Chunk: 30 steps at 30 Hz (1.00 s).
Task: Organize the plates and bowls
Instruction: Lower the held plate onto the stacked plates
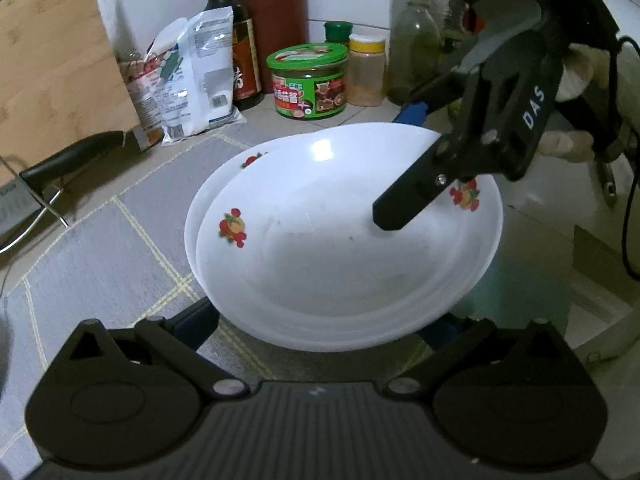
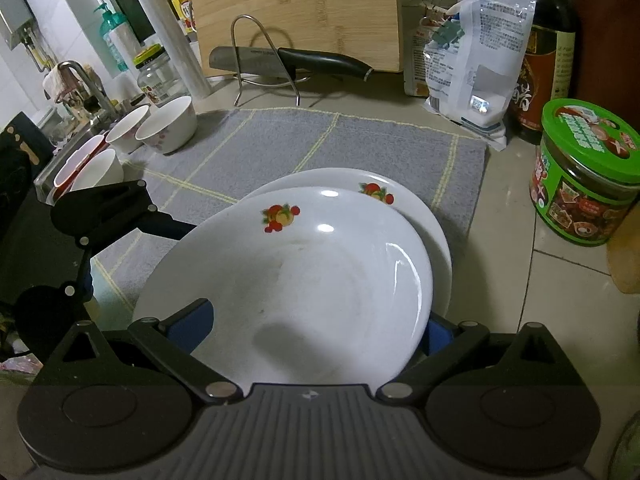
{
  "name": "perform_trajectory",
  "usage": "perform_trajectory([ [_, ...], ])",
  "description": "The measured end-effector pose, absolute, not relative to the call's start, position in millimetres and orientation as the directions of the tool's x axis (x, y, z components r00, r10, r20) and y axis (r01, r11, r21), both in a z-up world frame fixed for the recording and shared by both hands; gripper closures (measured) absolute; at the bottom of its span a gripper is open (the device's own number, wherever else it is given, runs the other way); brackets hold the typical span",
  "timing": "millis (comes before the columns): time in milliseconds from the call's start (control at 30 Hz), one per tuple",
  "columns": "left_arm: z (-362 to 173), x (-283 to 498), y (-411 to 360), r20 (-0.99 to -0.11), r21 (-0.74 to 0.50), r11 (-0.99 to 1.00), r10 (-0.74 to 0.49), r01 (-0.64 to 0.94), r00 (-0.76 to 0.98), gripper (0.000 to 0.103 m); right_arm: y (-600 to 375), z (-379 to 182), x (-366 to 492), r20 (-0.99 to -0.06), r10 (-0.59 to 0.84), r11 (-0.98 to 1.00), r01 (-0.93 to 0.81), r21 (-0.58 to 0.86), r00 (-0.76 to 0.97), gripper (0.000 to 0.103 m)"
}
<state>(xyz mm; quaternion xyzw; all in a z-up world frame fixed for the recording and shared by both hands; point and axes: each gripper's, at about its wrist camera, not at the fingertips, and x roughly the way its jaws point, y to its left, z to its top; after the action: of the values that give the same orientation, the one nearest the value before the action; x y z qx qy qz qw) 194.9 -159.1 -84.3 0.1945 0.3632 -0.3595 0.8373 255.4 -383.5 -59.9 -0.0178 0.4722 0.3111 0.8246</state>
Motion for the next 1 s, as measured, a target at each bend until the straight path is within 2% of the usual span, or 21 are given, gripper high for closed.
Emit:
perform_trajectory([
  [600, -82, 197, -159, -0.740, 0.052, 0.663, -0.476, 0.747, 0.475, 0.001, -373, -51, 248, -0.841, 0.392, 0.843, -0.511, 0.167, 0.373, 0.000],
  [1000, -81, 194, -158, -0.727, 0.050, 0.663, -0.489, 0.747, 0.482, 0.001, -376, -51, 243, -0.844, 0.386, 0.845, -0.510, 0.161, 0.373, 0.000],
])
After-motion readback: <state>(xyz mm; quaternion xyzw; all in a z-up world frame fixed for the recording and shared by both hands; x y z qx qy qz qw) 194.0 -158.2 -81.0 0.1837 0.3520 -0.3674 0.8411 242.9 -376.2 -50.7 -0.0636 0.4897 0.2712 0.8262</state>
